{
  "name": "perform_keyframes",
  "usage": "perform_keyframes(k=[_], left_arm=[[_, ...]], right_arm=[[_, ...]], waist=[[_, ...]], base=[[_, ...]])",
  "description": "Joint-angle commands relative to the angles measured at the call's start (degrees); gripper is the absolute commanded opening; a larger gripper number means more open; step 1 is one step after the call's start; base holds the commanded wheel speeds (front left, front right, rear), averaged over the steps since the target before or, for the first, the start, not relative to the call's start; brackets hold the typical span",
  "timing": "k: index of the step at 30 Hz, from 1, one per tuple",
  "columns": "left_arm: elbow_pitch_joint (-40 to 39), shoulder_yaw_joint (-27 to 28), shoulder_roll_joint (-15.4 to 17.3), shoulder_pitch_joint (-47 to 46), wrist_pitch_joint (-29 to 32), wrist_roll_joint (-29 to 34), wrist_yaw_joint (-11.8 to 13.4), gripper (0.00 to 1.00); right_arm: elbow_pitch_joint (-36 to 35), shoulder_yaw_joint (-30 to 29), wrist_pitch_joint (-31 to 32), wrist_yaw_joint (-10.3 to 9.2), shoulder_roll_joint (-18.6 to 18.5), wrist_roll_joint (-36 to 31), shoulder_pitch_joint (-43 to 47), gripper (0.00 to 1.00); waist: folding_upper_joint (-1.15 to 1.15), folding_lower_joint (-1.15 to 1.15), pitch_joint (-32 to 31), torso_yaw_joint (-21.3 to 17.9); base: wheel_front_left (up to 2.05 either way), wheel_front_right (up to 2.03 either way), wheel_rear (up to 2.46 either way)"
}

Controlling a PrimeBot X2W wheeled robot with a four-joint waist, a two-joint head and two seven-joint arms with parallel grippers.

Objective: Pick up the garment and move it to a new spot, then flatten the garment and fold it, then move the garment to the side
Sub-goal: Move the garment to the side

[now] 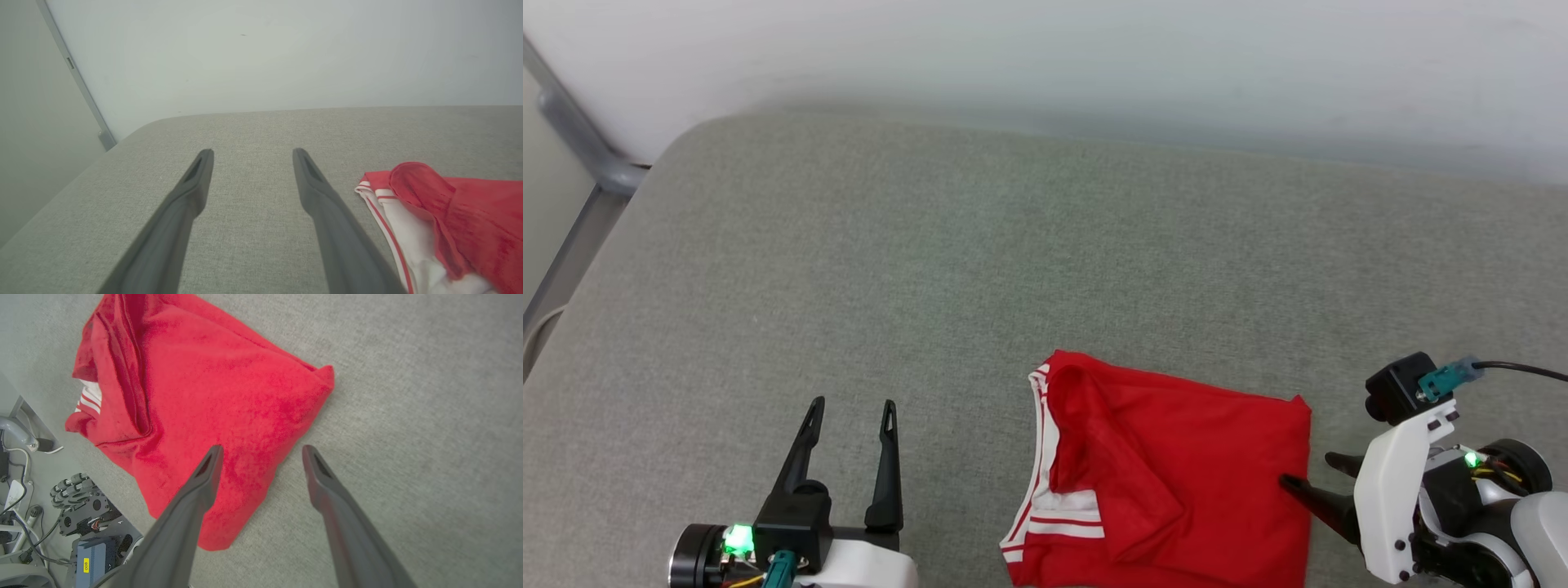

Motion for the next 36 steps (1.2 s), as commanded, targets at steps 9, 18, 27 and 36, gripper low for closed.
perform_keyframes(k=[9,18,27,36], left_arm=[[-0.14,-1.38,-0.7,-3.49,-0.25,-0.71,0.12,1.0],[0.54,-1.92,-1.07,-4.85,-0.25,-1.13,0.58,1.0],[0.4,-0.62,-0.91,-3.21,-0.25,-0.76,0.3,1.0],[-0.25,0.75,-0.4,-2.49,-0.25,-0.64,0.09,1.0]], right_arm=[[8.92,1.84,-1.52,-0.05,2.31,1.58,-2.57,1.0],[15.08,8.73,-3.42,-0.05,2.33,3.55,-0.61,1.0],[10.94,9.9,-11.61,-0.08,-0.84,4.49,-4.93,0.0],[7.42,11.65,-15.06,-0.07,-6.39,1.0,-8.69,0.0]], waist=[[0.0,0.0,5.5,3.73],[0.0,0.0,6.52,4.58],[0.0,0.0,4.68,1.36],[0.0,0.0,4.28,-5.98]], base=[[0.0,0.0,0.0],[0.0,0.0,0.0],[0.0,0.0,0.0],[0.0,0.0,0.0]])
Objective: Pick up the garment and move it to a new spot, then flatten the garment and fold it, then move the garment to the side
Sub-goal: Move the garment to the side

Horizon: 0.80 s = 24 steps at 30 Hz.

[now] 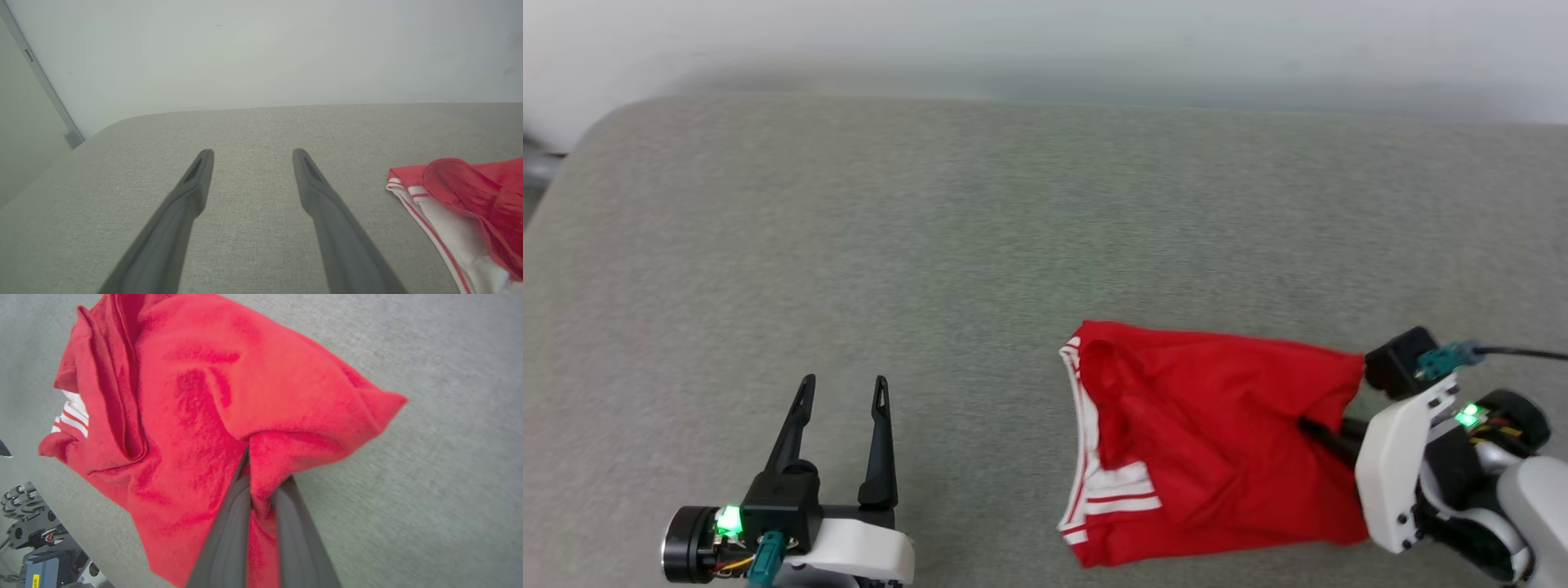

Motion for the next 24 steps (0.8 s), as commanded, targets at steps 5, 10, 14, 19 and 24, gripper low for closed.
perform_keyframes(k=[5,10,14,19,24], left_arm=[[-0.31,0.85,0.6,-0.84,-0.25,0.54,-0.02,1.0],[-0.67,1.36,1.18,-1.94,-0.25,0.93,-0.15,1.0],[-1.5,1.86,1.73,-3.02,-0.25,1.05,0.0,1.0],[-2.75,2.22,2.37,-4.63,-0.25,1.39,0.01,1.0],[-4.22,2.03,2.69,-6.47,-0.25,1.65,0.06,1.0]], right_arm=[[-1.35,-0.47,-1.18,-0.09,-4.4,-2.32,-3.33,0.0],[-2.54,-1.14,-0.71,-0.09,-8.33,-3.74,-6.49,0.0],[-2.28,-2.33,-0.53,-0.09,-10.74,-3.89,-9.63,0.0],[-0.5,-4.54,-0.31,-0.09,-12.88,-4.97,-12.68,0.0],[3.65,-8.36,-0.09,-0.09,-14.76,-7.05,-13.93,0.0]], waist=[[0.0,-0.01,0.59,-6.98],[0.0,-0.01,2.17,-11.35],[0.0,-0.01,3.93,-13.62],[0.0,-0.01,7.13,-14.49],[0.0,-0.01,10.81,-13.49]], base=[[0.0,0.0,0.0],[0.0,0.0,0.0],[0.0,0.0,0.0],[0.0,0.0,0.0],[0.0,0.0,0.0]])
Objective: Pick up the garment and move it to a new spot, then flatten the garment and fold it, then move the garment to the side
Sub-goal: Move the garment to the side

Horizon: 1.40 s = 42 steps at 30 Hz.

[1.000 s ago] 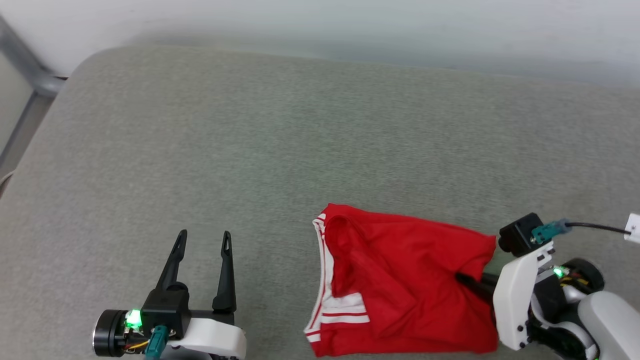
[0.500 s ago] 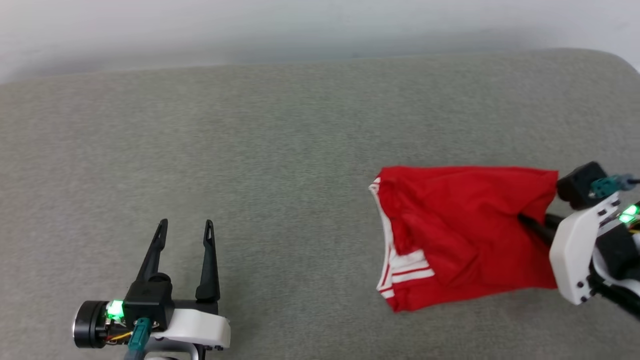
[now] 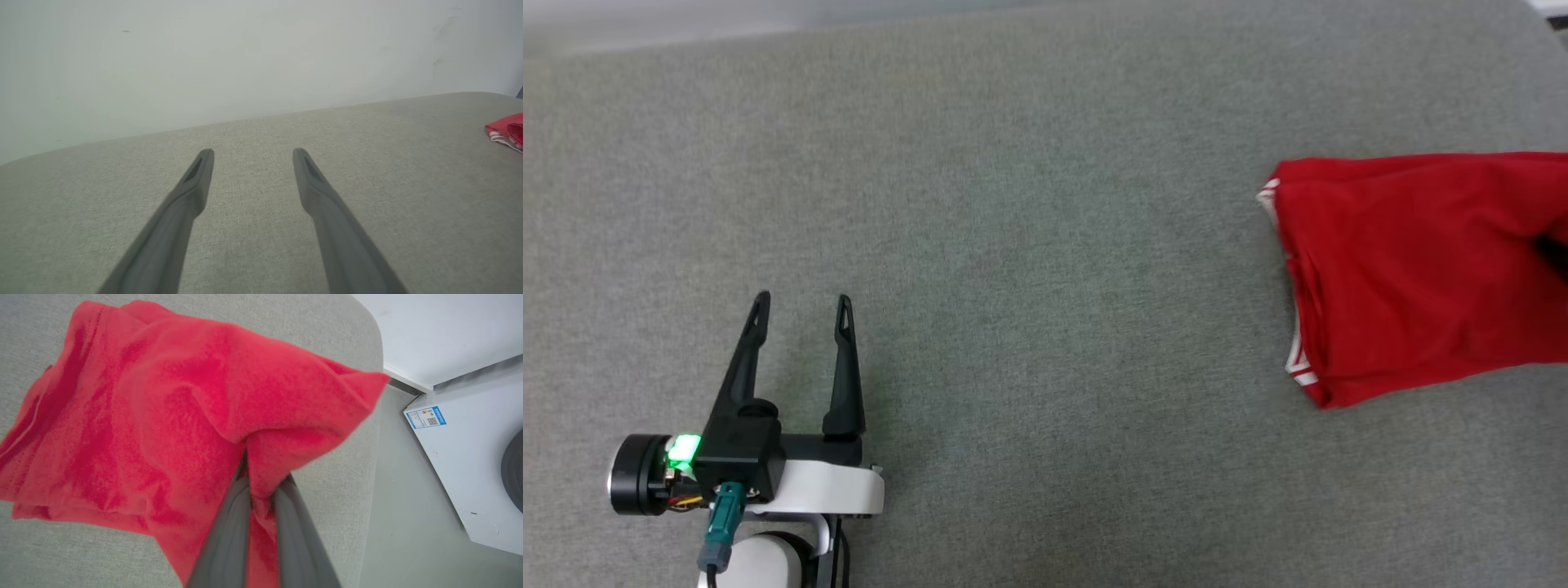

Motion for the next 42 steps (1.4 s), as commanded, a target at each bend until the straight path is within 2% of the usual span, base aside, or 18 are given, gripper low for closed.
perform_keyframes(k=[1,12,17,22,23,24,32,38,42], left_arm=[[-0.76,0.17,0.03,-0.91,-0.25,0.22,0.34,1.0],[-5.44,-0.21,1.1,-4.43,-0.25,0.85,0.93,1.0],[-6.88,-0.67,1.75,-6.16,-0.25,1.14,1.1,1.0],[-7.46,-1.0,2.14,-7.06,-0.25,1.28,1.5,1.0],[-7.44,-1.03,2.19,-7.11,-0.25,1.2,1.65,1.0],[-7.31,-1.07,2.27,-7.03,-0.25,1.1,1.73,1.0],[-5.59,-1.11,1.94,-4.16,-0.25,-0.02,2.4,1.0],[-4.54,-0.61,1.28,-0.01,-0.25,-0.99,3.17,1.0],[-3.76,-0.22,0.93,2.67,-0.25,-1.54,3.35,1.0]], right_arm=[[1.18,-1.38,-0.06,-0.09,-0.77,-1.06,-0.81,0.0],[12.29,-14.76,-1.1,-0.09,-3.6,-6.27,-5.41,0.0],[17.2,-20.86,-1.72,-0.09,-2.71,-9.63,-7.7,0.0],[20.89,-25.63,-2.64,-0.09,0.2,-12.62,-8.88,0.0],[21.58,-26.34,-2.72,-0.09,0.85,-13.27,-8.9,0.41],[22.19,-26.98,-2.9,-0.09,1.54,-13.78,-8.92,1.0],[21.47,-29.53,-9.71,-0.09,4.41,-17.72,-6.35,1.0],[13.48,-30.51,-20.39,-0.09,7.94,-18.69,-2.68,1.0],[6.54,-31.89,-27.77,-0.09,12.61,-20.1,-0.12,1.0]], waist=[[0.0,0.0,2.32,0.71],[0.0,0.0,11.07,2.88],[0.0,0.0,14.43,3.51],[0.0,0.0,15.58,3.74],[0.0,0.0,15.43,3.73],[0.0,0.0,15.12,3.7],[0.0,0.0,8.38,3.94],[0.0,0.0,1.39,4.26],[0.0,0.0,-2.4,4.76]], base=[[0.0,0.0,0.0],[0.0,0.0,0.0],[0.0,0.0,0.0],[0.0,0.0,0.0],[0.0,0.0,0.0],[0.0,0.0,0.0],[0.0,0.0,0.0],[0.0,0.0,0.0],[0.0,0.0,0.0]])
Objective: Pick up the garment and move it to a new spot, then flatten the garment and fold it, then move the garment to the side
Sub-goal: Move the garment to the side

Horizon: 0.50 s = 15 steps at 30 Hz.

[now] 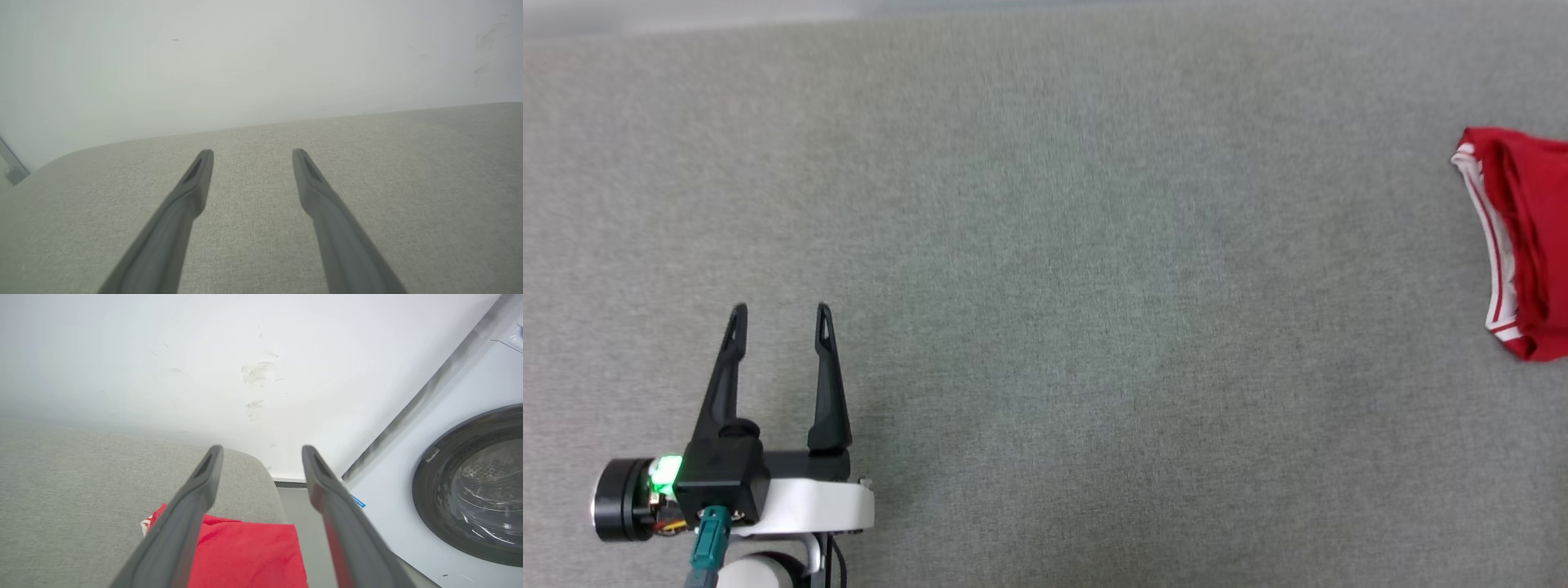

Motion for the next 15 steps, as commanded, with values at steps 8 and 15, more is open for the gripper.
perform_keyframes(k=[8,15], left_arm=[[1.46,0.71,-0.76,3.62,-0.25,-1.15,-0.37,1.0],[3.18,1.32,-1.24,5.6,-0.25,-1.48,-0.77,1.0]], right_arm=[[-14.26,1.34,-11.64,-0.09,11.89,-4.77,7.99,1.0],[-18.31,6.38,-16.63,-0.09,19.61,-6.5,15.92,1.0]], waist=[[0.0,0.0,-8.13,2.41],[0.0,0.0,-12.39,4.56]], base=[[0.0,0.0,0.0],[0.0,0.0,0.0]])
